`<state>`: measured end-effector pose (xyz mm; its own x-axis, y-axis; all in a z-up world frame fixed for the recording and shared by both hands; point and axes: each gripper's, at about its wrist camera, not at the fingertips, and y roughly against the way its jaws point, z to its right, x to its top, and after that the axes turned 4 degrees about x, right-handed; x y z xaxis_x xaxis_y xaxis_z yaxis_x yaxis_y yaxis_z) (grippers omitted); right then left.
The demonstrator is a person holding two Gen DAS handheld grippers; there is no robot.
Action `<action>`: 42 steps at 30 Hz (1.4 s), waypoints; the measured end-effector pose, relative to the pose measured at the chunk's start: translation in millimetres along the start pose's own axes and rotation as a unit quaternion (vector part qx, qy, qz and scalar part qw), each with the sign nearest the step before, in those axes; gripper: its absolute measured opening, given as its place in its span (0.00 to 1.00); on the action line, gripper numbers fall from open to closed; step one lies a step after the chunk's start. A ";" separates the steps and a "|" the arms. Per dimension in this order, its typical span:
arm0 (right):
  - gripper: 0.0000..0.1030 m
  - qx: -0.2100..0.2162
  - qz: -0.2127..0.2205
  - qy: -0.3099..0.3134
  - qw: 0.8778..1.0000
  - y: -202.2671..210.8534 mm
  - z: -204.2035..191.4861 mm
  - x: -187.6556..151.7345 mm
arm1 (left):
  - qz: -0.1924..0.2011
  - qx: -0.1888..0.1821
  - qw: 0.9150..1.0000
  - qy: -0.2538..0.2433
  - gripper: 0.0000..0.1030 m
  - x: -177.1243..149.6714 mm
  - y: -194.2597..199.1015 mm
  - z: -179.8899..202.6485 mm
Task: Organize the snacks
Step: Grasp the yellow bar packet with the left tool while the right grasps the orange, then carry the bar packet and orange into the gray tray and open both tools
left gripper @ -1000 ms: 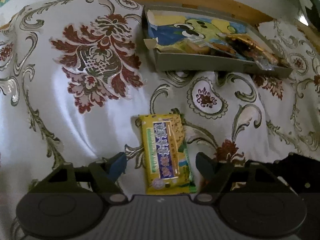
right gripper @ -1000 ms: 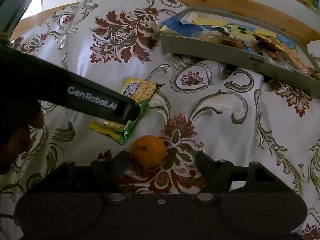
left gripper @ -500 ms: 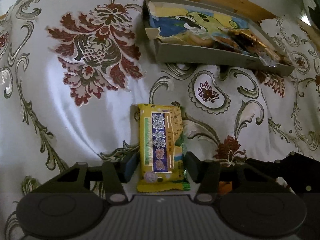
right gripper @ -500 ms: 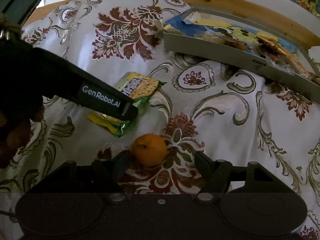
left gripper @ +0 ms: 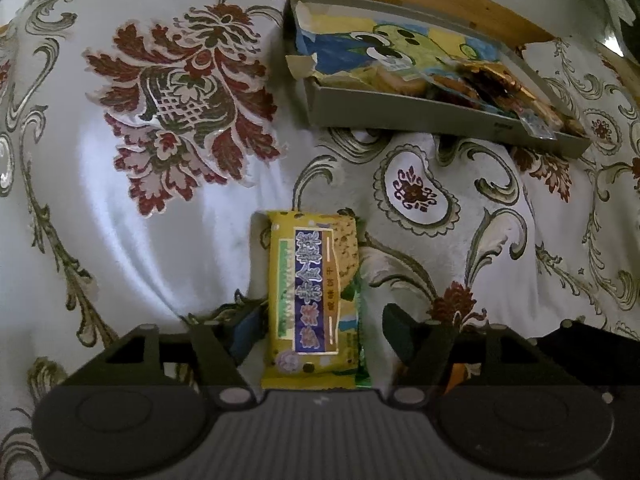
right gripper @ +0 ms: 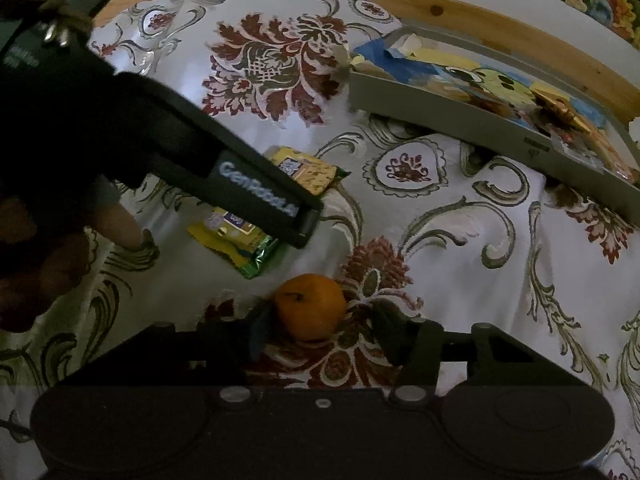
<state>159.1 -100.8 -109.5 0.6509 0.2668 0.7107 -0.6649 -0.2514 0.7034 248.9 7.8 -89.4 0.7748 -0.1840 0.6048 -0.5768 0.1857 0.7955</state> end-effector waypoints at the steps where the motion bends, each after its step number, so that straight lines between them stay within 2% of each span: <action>1: 0.54 -0.001 0.001 0.003 1.000 -0.5 -0.5 -0.1 | 0.001 0.002 1.000 0.000 0.70 0.0 -0.3 0.6; 4: 0.51 0.000 0.003 0.007 1.000 -1.6 -1.0 -0.8 | 0.004 0.006 1.000 -0.001 0.66 -0.5 -0.6 1.7; 5: 0.47 0.003 0.003 0.006 1.000 -1.9 -0.9 -0.7 | 0.005 0.010 1.000 -0.003 0.63 -0.8 -0.4 1.9; 6: 0.42 0.008 0.003 0.003 1.000 -2.0 -0.5 -0.7 | 0.004 0.017 1.000 -0.007 0.57 -0.8 -0.9 2.3; 8: 0.39 0.015 0.002 0.000 1.000 -2.4 -0.8 0.0 | 0.003 0.025 1.000 -0.013 0.50 -1.1 -1.1 2.8; 13: 0.37 0.011 0.004 -0.005 1.000 1.2 0.1 1.7 | -0.001 0.015 1.000 -0.003 0.49 -0.3 4.6 3.0; 20: 0.37 -0.037 0.022 0.023 0.999 15.3 -1.1 3.2 | 0.009 -0.003 1.000 0.023 0.49 2.1 21.6 3.0; 27: 0.37 -0.077 0.053 0.025 0.995 35.8 10.2 7.5 | 0.002 -0.063 0.993 0.098 0.49 -0.9 34.0 -5.3; 34: 0.37 -0.117 0.120 -0.001 0.986 61.9 32.2 23.9 | 0.066 -0.074 0.990 0.104 0.49 9.8 60.3 -1.3; 39: 0.37 -0.124 0.163 -0.021 0.979 67.6 54.8 49.7 | 0.140 -0.057 0.985 0.079 0.49 50.6 68.2 10.2; 42: 0.37 -0.126 0.175 -0.012 0.976 60.7 70.0 72.2 | 0.163 -0.061 0.981 0.086 0.49 78.4 61.8 12.9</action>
<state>191.4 -161.9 -14.6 0.3745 0.1823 0.9091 -0.9151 -0.0852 0.3941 270.6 -7.5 7.7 0.5924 0.0680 0.8027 -0.7740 0.3245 0.5437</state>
